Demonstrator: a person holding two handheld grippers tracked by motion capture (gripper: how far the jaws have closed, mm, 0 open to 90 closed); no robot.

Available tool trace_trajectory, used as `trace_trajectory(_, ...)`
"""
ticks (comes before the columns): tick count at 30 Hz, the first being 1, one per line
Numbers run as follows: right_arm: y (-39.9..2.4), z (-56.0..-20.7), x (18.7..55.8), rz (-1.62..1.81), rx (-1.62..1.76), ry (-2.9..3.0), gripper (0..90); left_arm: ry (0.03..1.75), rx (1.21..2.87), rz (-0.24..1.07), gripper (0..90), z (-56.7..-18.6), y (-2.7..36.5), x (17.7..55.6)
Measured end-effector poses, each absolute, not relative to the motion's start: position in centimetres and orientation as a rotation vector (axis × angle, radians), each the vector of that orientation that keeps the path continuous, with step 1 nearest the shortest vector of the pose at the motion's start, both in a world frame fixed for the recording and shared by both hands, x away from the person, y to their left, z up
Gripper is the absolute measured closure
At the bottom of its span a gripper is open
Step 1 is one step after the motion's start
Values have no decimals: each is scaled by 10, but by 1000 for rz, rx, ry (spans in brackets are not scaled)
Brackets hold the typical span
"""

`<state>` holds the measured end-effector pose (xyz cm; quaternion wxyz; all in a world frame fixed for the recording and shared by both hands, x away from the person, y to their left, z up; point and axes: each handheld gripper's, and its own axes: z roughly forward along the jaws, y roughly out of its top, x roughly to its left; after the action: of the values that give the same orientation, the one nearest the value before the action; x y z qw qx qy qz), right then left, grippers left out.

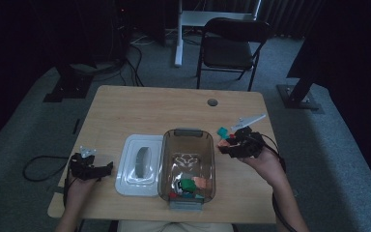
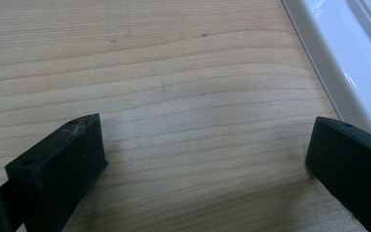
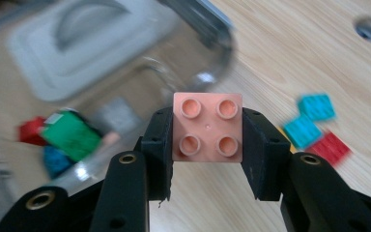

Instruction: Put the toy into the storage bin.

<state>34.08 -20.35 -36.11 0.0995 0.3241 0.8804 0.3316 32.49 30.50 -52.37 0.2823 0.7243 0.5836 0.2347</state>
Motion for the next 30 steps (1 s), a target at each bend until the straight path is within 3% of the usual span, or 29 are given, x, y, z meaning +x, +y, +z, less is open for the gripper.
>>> trace_trajectory(12,-159,-345,317,1012,701,2717,584,1562,1938,630,9,-524,305,325)
trace_trajectory(30,-79,-399,308,693,365,2992,584,1563,1938,630,9,-524,305,325)
